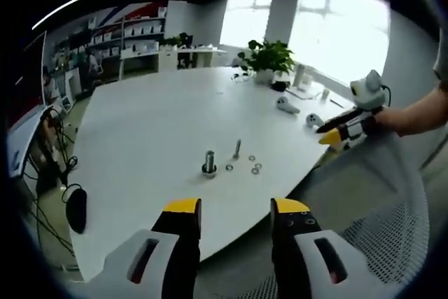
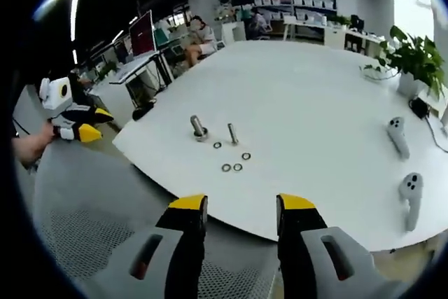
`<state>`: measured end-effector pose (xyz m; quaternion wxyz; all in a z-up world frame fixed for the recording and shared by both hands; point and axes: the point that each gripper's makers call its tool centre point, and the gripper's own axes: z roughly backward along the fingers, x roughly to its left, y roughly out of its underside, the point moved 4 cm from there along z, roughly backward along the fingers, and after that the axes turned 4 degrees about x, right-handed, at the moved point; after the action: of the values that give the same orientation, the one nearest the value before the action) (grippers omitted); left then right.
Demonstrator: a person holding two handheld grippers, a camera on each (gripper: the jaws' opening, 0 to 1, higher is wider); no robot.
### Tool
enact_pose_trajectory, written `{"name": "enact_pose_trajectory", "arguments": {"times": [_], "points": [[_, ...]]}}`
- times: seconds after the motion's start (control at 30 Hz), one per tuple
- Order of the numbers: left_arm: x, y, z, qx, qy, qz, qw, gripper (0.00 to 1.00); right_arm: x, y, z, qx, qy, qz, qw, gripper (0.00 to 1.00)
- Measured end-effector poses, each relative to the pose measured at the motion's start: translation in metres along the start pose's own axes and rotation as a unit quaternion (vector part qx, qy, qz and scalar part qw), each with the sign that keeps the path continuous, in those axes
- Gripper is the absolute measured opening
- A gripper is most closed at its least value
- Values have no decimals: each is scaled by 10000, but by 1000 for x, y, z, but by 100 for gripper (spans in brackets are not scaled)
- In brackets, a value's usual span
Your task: Place the washer onto the threaded stud by aligning its center hole with the stud, sliding it down to the base, and recovering from edge contact or off-axis alignment until the washer reaches the visible bottom stop.
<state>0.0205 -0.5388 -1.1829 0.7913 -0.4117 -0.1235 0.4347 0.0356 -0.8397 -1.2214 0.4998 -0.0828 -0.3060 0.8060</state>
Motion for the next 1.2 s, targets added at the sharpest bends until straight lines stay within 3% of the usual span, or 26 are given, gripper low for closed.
{"name": "enact_pose_trajectory", "arguments": {"times": [0.1, 0.17, 0.43, 0.57, 0.8, 1.2], "points": [[0, 0, 0, 19, -21, -11, 10000, 39, -1, 0, -3, 242, -103, 305, 9992, 42], [2, 3, -1, 91, -66, -22, 9999, 40, -10, -4, -4, 339, 64, 617, 9975, 42], [4, 3, 0, 80, -138, 25, 9999, 41, -30, -36, -27, 392, 38, 759, 9963, 42], [3, 4, 0, 98, -116, 21, 9999, 40, -33, -44, -45, 582, 15, 965, 9936, 42], [4, 6, -1, 222, -182, -83, 9996, 40, -31, -63, -72, 625, -3, 1246, 9902, 41], [4, 6, -1, 207, -147, -27, 9997, 37, -3, -47, -117, 1096, -448, 1791, 9767, 32]]}}
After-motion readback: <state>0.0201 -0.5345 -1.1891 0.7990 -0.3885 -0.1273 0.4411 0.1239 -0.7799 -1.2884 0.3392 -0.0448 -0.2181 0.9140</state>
